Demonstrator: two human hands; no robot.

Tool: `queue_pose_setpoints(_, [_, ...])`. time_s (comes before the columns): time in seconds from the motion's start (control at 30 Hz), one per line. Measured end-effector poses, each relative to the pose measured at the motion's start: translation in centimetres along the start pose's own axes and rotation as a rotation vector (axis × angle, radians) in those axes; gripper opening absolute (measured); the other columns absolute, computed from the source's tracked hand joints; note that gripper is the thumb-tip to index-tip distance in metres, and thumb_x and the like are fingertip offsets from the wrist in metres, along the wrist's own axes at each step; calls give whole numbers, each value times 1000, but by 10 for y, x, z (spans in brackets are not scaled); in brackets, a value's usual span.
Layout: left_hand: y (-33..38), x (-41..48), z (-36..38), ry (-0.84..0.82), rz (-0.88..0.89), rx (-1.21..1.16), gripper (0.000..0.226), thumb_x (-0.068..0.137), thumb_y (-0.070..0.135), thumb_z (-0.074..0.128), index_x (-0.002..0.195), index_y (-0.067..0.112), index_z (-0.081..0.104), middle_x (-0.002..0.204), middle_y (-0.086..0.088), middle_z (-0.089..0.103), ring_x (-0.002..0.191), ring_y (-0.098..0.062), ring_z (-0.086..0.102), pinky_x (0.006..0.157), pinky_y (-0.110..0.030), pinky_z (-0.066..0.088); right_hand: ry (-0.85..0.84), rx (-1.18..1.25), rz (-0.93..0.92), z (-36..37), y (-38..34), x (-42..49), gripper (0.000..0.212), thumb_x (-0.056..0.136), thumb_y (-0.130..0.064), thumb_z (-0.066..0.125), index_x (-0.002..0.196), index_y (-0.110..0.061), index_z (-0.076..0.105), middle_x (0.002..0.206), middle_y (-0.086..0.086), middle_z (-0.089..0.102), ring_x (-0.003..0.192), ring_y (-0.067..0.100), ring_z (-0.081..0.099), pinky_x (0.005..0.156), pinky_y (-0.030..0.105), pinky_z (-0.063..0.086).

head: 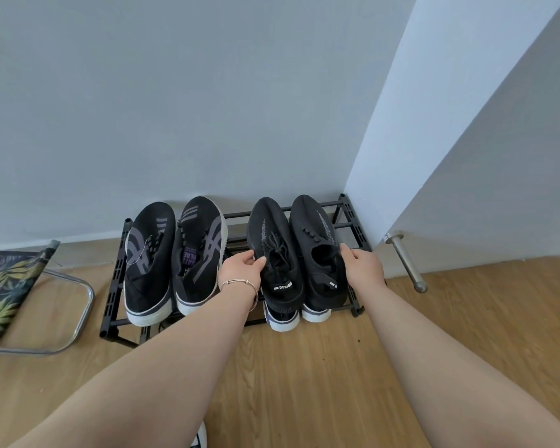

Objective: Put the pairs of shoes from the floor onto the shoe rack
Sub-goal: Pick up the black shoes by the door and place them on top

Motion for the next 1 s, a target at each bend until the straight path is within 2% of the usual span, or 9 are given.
queue_pose_setpoints(0.13, [2, -2, 0, -1, 4, 3, 48, 84, 39, 71, 127, 18, 66, 116, 2, 73, 109, -18, 66, 103, -40, 48, -42, 103, 65, 3, -2, -2, 61, 93, -63, 46, 56, -18, 27, 55, 1, 32, 58, 21, 36, 60, 34, 31])
queue_pose_setpoints(0.2, [3, -3, 1, -7, 5, -3, 52, 83, 43, 71, 128, 18, 65, 113, 4, 73, 106, -18, 66, 100, -40, 50, -61, 114, 67, 3, -2, -4, 63, 89, -67, 51, 54, -19, 28, 53, -1, 31, 56, 20, 35, 59, 34, 31])
queue_pose_setpoints(0.53, [4, -2, 4, -5, -17, -17, 45, 83, 33, 73, 126, 22, 67, 116, 3, 74, 106, -17, 67, 100, -41, 51, -17, 45, 10, 1, -6, -2, 61, 91, -56, 58, 49, -21, 32, 45, -7, 32, 49, 16, 34, 51, 30, 28])
queue_pose_setpoints(0.83, [15, 9, 4, 0, -6, 44, 43, 86, 33, 70, 127, 23, 65, 119, 4, 73, 109, -20, 66, 100, -40, 51, -12, 5, 15, 6, -16, 8, 55, 94, -55, 55, 52, -24, 35, 54, -6, 39, 53, 15, 38, 51, 29, 28])
queue_pose_setpoints(1.0, [18, 12, 4, -1, 11, 58, 41, 87, 34, 69, 126, 22, 66, 118, 3, 73, 108, -19, 66, 98, -33, 49, 15, -13, 29, 8, -17, 15, 53, 94, -55, 55, 54, -26, 33, 55, -7, 37, 53, 13, 36, 50, 29, 27])
Point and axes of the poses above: each hand's wrist, its own x-axis towards the middle knuckle, its own z-axis out of the palm, y = z × x, the point moved 8 cm from there along x, towards the middle knuckle
